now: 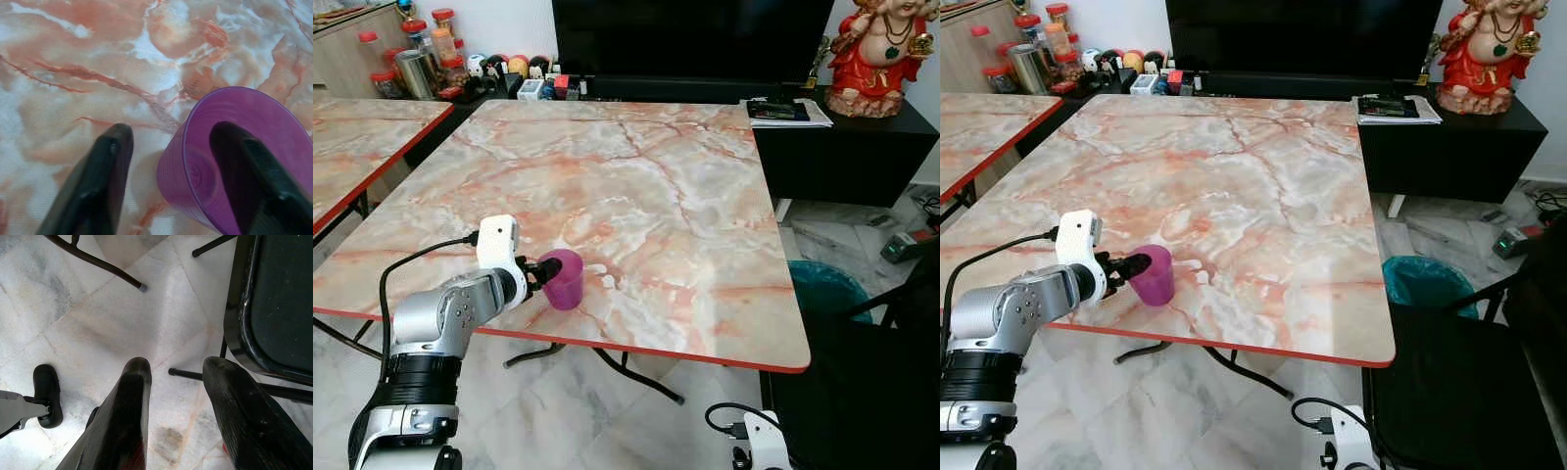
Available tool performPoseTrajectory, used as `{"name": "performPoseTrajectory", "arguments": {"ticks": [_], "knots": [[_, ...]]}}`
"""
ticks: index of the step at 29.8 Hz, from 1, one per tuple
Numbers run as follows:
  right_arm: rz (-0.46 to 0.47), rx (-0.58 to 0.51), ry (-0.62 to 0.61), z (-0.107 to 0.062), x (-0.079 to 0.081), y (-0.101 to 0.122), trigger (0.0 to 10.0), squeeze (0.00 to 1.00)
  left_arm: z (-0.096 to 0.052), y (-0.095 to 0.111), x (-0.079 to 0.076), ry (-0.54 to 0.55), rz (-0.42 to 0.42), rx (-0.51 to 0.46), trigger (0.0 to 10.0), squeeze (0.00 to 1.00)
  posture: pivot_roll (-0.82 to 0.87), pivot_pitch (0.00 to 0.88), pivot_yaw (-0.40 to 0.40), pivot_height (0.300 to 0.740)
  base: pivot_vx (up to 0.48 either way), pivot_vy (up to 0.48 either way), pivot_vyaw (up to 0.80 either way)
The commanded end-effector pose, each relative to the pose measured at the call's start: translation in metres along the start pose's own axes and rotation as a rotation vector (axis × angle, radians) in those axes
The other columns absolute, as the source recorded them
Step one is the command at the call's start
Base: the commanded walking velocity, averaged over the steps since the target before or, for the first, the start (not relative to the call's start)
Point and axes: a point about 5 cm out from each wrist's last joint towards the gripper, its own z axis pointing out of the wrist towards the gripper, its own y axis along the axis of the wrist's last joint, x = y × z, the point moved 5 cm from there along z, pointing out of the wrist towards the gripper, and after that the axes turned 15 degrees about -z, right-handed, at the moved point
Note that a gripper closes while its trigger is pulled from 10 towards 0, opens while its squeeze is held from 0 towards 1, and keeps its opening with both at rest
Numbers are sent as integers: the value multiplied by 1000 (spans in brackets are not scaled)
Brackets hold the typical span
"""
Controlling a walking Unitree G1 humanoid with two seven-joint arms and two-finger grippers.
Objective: Setting the table
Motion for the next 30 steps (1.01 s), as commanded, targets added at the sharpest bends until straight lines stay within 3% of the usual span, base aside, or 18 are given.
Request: {"name": "performPoseTrajectory", "arguments": {"ticks": [1,9,11,30], "knots": [[7,-5,-1,1,-1,3,10000,0,1,-5,5,14,-6,13,941,0,-43,0,42,740,0,0,0],[8,-6,-1,1,-1,4,10000,0,1,-6,6,17,-12,15,863,0,-43,0,44,740,0,0,0],[9,-6,-2,1,-1,4,10000,0,1,-6,6,17,-14,16,0,0,-43,0,44,740,0,0,0],[10,-5,-4,1,-1,3,10000,0,2,-5,5,15,-18,4,0,0,-44,0,42,740,0,0,0]]}}
